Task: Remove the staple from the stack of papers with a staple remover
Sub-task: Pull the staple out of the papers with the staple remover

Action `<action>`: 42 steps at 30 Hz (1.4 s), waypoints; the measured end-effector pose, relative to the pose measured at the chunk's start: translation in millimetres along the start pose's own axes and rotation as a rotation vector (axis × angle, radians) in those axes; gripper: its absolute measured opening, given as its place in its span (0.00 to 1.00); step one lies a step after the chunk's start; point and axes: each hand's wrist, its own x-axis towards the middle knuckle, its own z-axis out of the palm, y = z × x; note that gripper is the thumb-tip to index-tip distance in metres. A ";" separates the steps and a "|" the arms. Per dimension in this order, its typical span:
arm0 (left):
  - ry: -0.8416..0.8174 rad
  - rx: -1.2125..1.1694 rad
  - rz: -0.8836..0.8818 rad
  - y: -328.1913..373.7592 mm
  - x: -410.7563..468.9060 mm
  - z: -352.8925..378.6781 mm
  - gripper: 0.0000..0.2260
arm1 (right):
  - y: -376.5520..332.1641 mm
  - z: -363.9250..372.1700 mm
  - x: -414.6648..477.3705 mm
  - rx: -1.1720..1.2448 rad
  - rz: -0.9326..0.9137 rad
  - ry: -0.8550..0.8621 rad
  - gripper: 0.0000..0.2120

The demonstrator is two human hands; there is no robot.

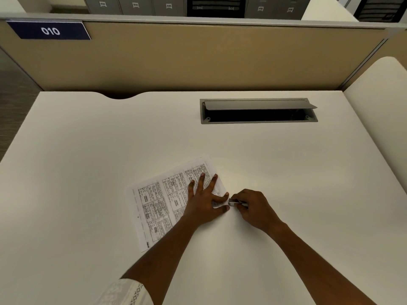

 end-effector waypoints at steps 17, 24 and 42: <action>0.045 0.008 -0.036 3.1 0.8 2.1 0.19 | 0.8 1.3 6.7 0.111 0.095 0.021 0.06; 0.046 0.018 -0.041 2.2 2.8 2.8 0.20 | -2.0 -2.2 16.6 0.227 0.333 -0.047 0.04; 0.002 0.002 -0.009 -2.4 2.2 1.4 0.18 | 6.5 8.6 -7.6 -0.035 0.047 0.044 0.12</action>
